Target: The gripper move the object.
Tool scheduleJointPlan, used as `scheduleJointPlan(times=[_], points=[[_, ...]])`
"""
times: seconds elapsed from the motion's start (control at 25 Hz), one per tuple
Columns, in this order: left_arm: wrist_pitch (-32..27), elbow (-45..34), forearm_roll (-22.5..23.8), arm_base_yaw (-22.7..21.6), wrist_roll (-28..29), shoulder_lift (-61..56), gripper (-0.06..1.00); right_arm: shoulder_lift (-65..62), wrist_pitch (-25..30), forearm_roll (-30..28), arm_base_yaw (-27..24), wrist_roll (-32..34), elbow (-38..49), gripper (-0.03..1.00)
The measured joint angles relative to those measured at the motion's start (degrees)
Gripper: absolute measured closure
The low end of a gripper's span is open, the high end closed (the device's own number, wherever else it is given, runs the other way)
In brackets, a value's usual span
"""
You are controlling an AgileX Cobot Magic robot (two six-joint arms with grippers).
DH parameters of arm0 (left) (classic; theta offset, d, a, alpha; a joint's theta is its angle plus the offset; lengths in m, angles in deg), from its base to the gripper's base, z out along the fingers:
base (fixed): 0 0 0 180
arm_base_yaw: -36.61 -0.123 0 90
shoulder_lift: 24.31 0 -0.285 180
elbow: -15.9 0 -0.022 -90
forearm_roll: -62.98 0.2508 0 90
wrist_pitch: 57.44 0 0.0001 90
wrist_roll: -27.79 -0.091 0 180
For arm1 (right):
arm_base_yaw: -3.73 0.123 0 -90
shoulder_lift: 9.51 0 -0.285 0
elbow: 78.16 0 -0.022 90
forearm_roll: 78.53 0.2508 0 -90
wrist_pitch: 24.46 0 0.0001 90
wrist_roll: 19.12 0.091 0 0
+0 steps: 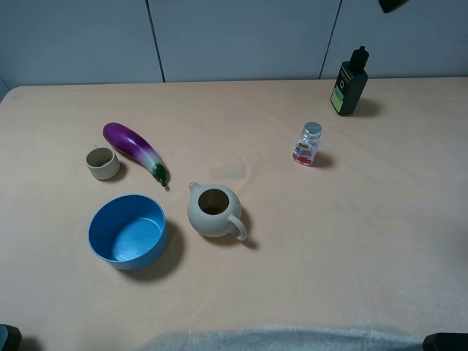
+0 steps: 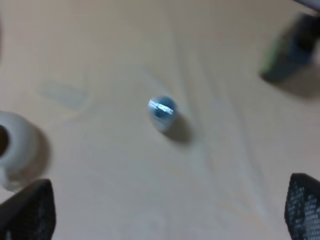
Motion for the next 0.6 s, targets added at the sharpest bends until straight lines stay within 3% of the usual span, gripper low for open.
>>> scheduleJointPlan(times=[0.32,0.6], points=[[0.0,0.0,0.0,0.0,0.0,0.0,-0.05,-12.4,0.0,-5.3,-7.9,0.0,10.0,0.28],[0.0,0.0,0.0,0.0,0.0,0.0,-0.05,-22.2,0.1,-7.1,-8.6,2.3,17.6,0.28]])
